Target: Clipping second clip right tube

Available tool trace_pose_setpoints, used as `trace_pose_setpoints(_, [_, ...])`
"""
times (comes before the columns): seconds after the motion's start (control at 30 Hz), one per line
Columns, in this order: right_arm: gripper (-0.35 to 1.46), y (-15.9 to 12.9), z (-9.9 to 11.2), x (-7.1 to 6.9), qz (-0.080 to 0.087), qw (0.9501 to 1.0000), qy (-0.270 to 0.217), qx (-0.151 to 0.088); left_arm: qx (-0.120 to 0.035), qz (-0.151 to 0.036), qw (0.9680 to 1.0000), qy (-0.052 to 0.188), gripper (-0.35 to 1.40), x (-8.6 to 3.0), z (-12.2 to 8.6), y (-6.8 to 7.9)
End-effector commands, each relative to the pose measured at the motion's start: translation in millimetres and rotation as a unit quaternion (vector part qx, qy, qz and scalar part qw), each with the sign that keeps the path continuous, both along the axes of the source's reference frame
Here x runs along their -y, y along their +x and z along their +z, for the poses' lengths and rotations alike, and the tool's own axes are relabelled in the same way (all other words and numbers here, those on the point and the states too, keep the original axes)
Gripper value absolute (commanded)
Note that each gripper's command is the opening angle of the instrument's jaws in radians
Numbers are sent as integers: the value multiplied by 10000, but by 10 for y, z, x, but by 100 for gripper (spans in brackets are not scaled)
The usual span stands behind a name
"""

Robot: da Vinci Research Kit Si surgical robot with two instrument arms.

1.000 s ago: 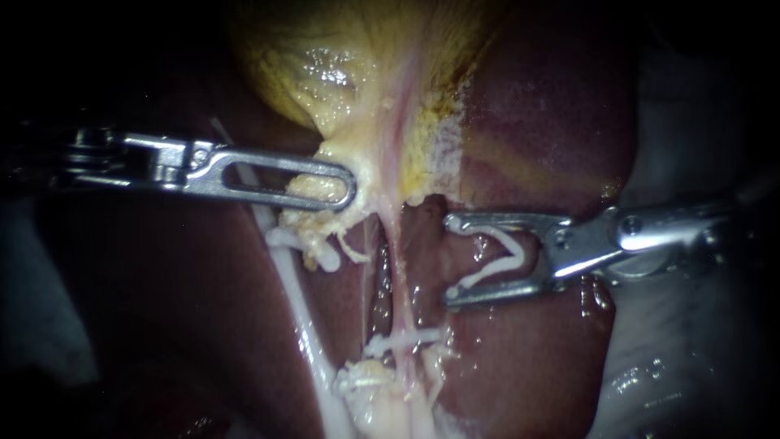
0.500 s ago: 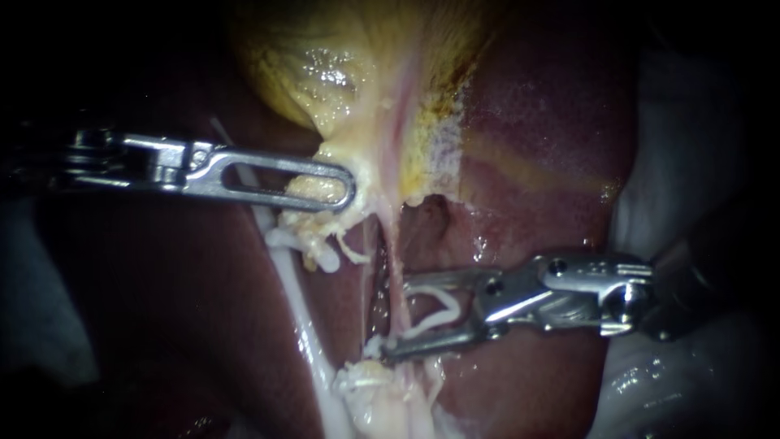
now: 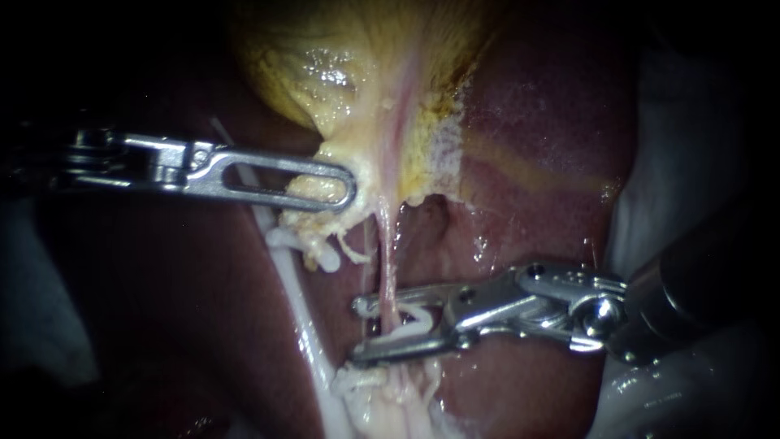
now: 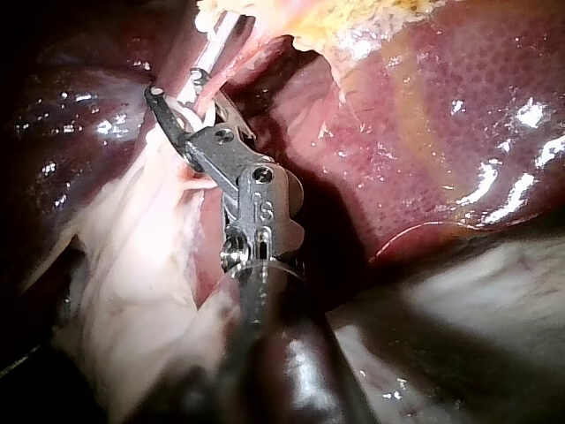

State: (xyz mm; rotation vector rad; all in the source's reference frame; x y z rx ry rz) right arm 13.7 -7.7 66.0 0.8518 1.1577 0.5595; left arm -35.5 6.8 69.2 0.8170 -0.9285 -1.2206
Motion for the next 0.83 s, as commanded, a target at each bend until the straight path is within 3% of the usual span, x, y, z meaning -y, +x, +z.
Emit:
trace_pose_setpoints(0.03, [-35, -1, -2, -1, 9, 10000, 79, 22, 0, 0, 10000, 1, -35, 0, 0, 0])
trace_pose_setpoints(0.17, [-35, -2, -2, 0, 39, 9997, 217, 52, -1, 0, 10000, 0, -35, 0, 0, 0])
trace_pose_setpoints(0.3, [-35, -4, 0, 3, -55, 9996, 185, 185, -1, -1, 10000, 0, -35, 0, 0, -1])
trace_pose_setpoints(0.83, [-35, -5, 1, 6, -84, 9997, 179, 171, 0, 1, 10000, 0, -35, -1, 1, -1])
